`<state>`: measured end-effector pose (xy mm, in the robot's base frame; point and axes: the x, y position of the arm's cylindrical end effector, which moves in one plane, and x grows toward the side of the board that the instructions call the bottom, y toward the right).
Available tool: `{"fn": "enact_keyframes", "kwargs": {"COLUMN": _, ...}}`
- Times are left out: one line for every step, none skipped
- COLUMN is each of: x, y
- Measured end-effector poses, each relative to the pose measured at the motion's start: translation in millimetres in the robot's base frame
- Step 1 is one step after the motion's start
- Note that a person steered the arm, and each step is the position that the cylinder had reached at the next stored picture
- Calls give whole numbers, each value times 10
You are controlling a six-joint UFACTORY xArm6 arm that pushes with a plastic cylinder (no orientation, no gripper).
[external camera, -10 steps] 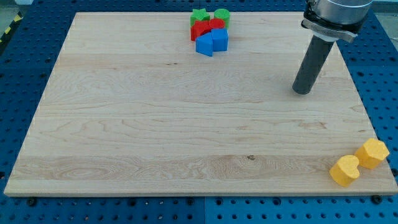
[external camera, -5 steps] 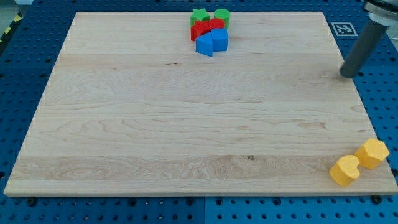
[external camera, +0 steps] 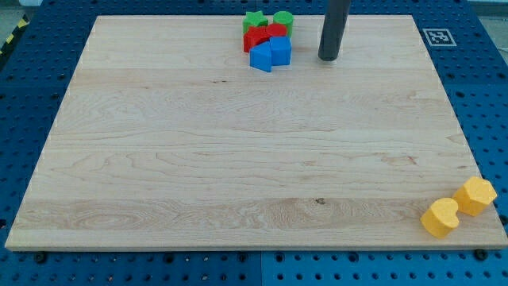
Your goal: Nudge the blue cube and blue triangle left a bit
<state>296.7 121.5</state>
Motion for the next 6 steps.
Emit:
{"fn": "enact_keyframes", "kwargs": {"x": -57, "y": -66}}
{"fn": "enact_keyframes", "kwargs": {"x": 93, "y": -421}}
{"fn": "enact_keyframes", "kwargs": {"x": 194, "y": -765}}
{"fn": "enact_keyframes", "kwargs": {"x": 264, "y": -783}}
{"fn": "enact_keyframes", "kwargs": {"x": 272, "y": -781}}
{"fn": "enact_keyframes", "kwargs": {"x": 271, "y": -685}}
